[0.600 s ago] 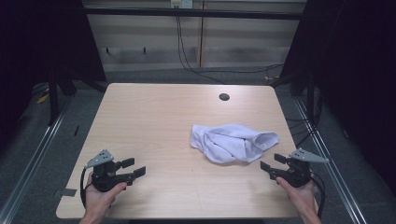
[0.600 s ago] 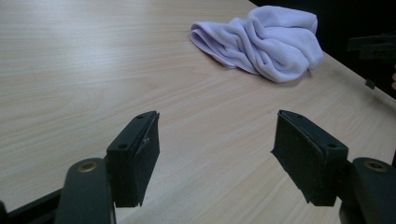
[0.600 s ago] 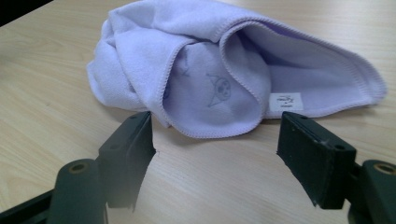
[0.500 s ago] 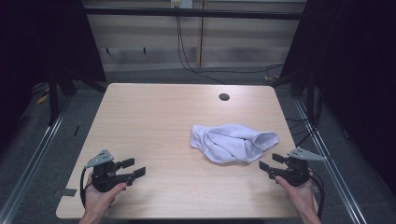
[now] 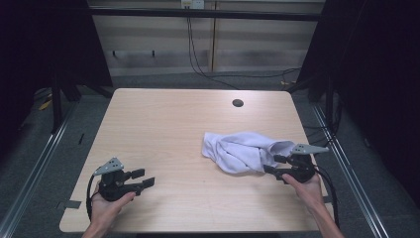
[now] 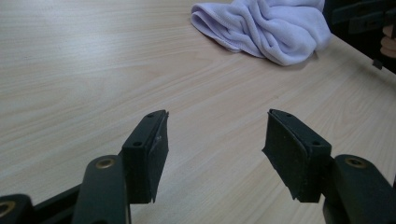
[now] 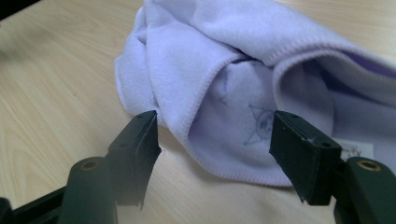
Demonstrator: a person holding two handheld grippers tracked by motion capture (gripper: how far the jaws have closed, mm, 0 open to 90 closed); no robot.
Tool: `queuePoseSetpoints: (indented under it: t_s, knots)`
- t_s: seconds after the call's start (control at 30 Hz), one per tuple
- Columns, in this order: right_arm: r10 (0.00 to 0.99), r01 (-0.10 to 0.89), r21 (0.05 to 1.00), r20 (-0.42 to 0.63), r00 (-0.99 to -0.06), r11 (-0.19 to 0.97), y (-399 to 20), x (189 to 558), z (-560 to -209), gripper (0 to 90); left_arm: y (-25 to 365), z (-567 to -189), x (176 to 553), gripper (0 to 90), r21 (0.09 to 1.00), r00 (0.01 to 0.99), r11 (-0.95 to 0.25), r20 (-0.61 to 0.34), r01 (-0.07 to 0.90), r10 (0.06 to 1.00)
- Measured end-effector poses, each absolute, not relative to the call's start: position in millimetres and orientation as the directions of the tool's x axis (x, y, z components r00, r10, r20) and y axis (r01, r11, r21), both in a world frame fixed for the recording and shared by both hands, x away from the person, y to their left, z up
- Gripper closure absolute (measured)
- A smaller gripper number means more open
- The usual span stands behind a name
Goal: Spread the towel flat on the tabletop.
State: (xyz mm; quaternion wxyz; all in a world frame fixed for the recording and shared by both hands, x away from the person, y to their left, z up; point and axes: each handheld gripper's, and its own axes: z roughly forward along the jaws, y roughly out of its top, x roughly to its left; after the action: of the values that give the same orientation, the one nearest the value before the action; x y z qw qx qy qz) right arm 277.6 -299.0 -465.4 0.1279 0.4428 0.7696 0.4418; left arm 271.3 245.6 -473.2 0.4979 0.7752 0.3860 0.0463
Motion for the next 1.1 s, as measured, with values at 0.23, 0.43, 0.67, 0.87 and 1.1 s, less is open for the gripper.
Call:
queuePoseSetpoints:
  t_s: [0.23, 0.43, 0.67, 0.87, 1.1]
  knots:
    - [0.796, 0.541, 0.823, 0.207, -0.569, 0.173, -297.2, 305.4, -452.3, 29.6, 241.4, -472.3, 270.1, 40.3, 0.816, 0.731, -0.217, -0.319, 0.535, 0.603]
    - [0.812, 0.576, 0.789, 0.183, -0.554, 0.215, -293.6, 334.7, -467.6, 27.9, 241.8, -473.2, 271.9, 37.7, 0.812, 0.726, -0.217, -0.322, 0.541, 0.607]
    - [0.817, 0.614, 0.723, 0.122, -0.563, 0.315, -274.7, 350.8, -491.9, 34.7, 239.1, -473.4, 271.3, 35.8, 0.811, 0.728, -0.231, -0.307, 0.537, 0.614]
    - [0.827, 0.590, 0.734, 0.069, -0.557, 0.336, -267.2, 345.0, -494.7, 69.7, 232.3, -472.6, 277.4, 34.7, 0.812, 0.718, -0.223, -0.305, 0.540, 0.626]
    - [0.750, 0.582, 0.739, 0.161, -0.642, 0.339, -239.3, 341.4, -496.0, 71.8, 221.9, -472.3, 284.6, 27.5, 0.796, 0.699, -0.204, -0.340, 0.570, 0.629]
